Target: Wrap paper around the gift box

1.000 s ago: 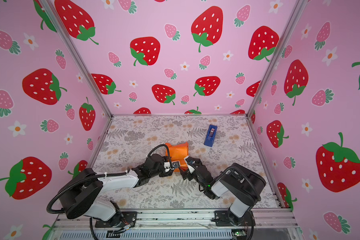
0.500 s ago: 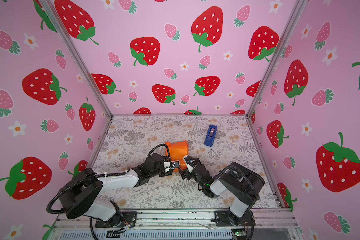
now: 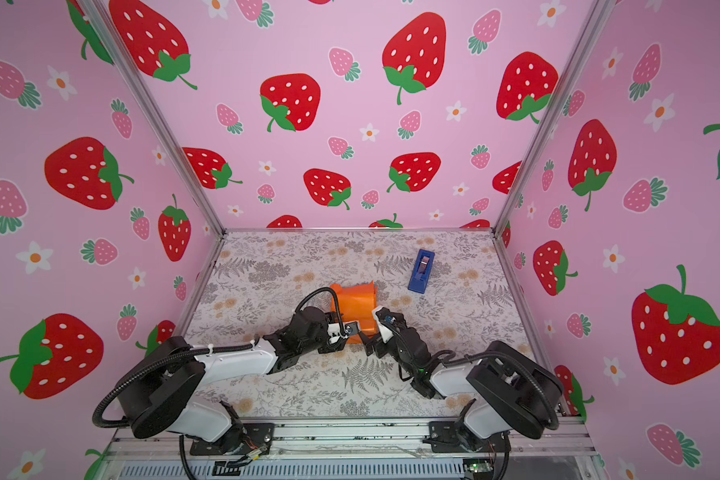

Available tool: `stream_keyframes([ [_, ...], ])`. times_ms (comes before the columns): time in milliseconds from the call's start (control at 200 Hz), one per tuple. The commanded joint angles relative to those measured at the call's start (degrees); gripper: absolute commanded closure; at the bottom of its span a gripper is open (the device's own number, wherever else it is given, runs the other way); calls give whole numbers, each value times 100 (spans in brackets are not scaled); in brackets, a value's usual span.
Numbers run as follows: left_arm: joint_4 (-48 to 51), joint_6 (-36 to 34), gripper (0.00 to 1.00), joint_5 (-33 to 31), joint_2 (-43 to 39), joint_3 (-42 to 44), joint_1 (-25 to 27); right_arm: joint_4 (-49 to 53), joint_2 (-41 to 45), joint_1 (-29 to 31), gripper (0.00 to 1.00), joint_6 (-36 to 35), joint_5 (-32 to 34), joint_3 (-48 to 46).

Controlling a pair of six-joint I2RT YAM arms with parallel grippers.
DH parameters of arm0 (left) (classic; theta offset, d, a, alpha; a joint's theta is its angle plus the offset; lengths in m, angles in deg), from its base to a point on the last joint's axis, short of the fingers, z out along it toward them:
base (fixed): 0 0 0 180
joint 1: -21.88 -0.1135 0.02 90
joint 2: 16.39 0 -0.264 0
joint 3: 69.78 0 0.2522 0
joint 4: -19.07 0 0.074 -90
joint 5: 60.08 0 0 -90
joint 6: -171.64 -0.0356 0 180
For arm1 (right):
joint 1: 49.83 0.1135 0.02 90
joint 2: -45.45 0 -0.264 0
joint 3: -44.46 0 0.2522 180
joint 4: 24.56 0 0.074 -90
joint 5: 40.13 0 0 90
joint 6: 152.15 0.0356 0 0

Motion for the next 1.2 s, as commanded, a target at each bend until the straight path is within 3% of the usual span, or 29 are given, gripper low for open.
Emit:
stream_keyframes([
  [0, 487, 53, 30, 164, 10, -65, -32, 1066, 621, -49, 7, 809, 79, -74],
  [105, 490, 52, 30, 162, 8, -63, -43, 1944, 1279, -146, 23, 1631, -294, 128],
  [200, 496, 62, 30, 162, -6, -64, -38, 2934, 1627, -199, 54, 2245, -518, 516],
  [285, 495, 60, 30, 163, -9, -65, -44, 3624, 1770, -411, 68, 2897, -975, 802],
  [475, 469, 68, 29, 170, -3, -65, -44, 3500, 1442, -1041, 95, 4396, -2700, 963],
  [650, 465, 77, 29, 198, -36, -48, -51, 2617, 732, -1038, 95, 5435, -3779, 1122],
  [735, 495, 68, 30, 203, -37, -70, -50, 2397, 357, -1035, 100, 5674, -4062, 1242],
  [1191, 522, 52, 30, 207, -64, -72, -52, 1980, -853, -957, 100, 6069, -4393, 1739],
])
